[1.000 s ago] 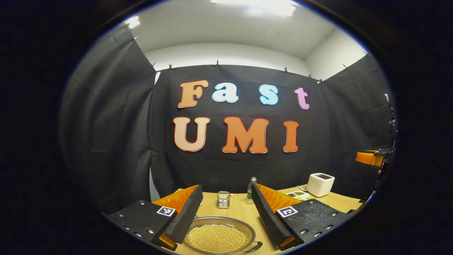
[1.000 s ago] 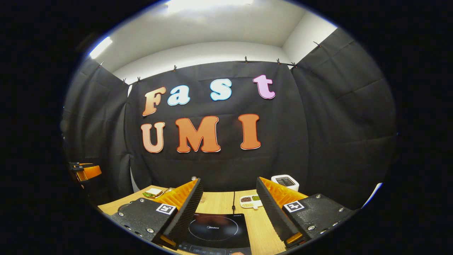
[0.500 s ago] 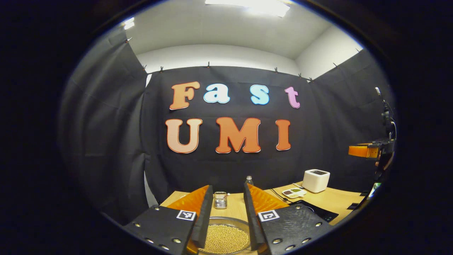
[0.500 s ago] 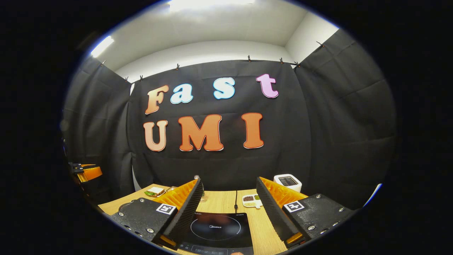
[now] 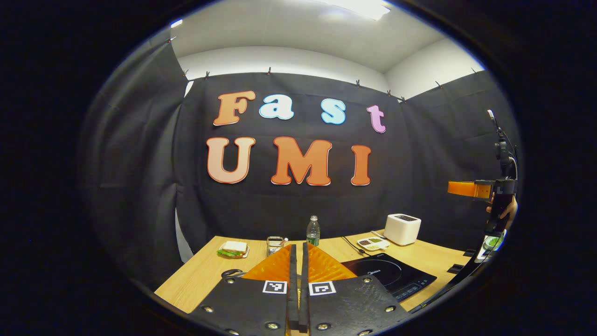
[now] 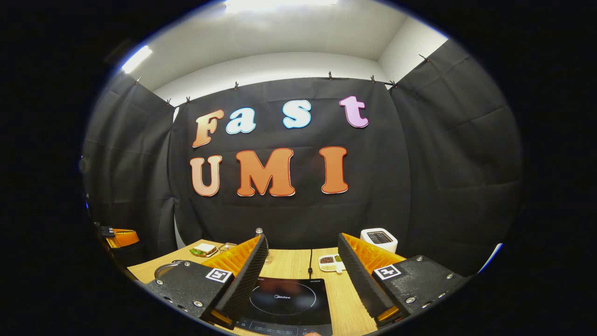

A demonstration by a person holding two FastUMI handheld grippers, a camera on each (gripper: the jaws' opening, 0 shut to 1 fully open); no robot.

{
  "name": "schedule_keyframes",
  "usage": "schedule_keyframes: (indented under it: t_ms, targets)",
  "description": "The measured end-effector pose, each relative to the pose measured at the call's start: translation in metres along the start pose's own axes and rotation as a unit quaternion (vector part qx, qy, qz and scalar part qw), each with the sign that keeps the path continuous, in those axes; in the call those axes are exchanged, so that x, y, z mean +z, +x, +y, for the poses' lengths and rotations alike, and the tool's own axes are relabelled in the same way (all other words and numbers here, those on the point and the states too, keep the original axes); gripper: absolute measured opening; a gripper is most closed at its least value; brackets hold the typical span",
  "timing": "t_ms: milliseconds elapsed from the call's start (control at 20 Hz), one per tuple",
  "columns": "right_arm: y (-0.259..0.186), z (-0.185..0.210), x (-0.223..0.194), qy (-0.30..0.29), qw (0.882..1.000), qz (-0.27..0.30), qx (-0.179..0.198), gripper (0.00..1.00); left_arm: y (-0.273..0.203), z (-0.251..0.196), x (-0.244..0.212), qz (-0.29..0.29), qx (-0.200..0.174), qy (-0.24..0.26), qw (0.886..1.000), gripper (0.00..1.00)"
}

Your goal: First push the handle of the pot to place it horizontally, then grasp the pot with both hands and set it on the induction cooktop.

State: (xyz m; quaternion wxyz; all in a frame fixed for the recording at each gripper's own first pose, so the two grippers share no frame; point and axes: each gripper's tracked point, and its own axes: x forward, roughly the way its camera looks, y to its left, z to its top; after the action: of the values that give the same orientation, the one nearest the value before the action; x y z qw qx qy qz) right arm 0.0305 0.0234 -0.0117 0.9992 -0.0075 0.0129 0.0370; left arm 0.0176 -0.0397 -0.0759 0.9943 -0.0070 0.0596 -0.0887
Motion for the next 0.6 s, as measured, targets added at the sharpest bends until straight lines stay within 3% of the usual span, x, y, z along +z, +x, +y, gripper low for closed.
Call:
schedule_keyframes:
  t_ms: [50, 400, 450, 500, 600]
  targets:
    - [0.000, 0.000, 0.000, 0.000, 1.000, 0.000, 0.000, 0.95, -0.002, -0.001, -0.009, 0.009, -0.002, 0.005, 1.000, 0.02]
    - [0.002, 0.003, -0.004, 0.007, 1.000, 0.001, 0.004, 0.95, -0.020, -0.011, -0.075, 0.087, -0.019, 0.022, 0.996, 0.02]
    - [0.002, 0.003, -0.006, 0.007, 1.000, 0.003, 0.005, 1.00, -0.022, -0.011, -0.085, 0.098, -0.018, 0.030, 0.995, 0.02]
    - [0.003, 0.003, -0.007, 0.008, 1.000, 0.005, 0.006, 0.95, -0.024, -0.013, -0.096, 0.111, -0.022, 0.032, 0.993, 0.02]
    - [0.004, 0.003, -0.010, 0.008, 1.000, 0.007, 0.006, 0.95, -0.031, -0.020, -0.118, 0.135, -0.032, 0.027, 0.990, 0.02]
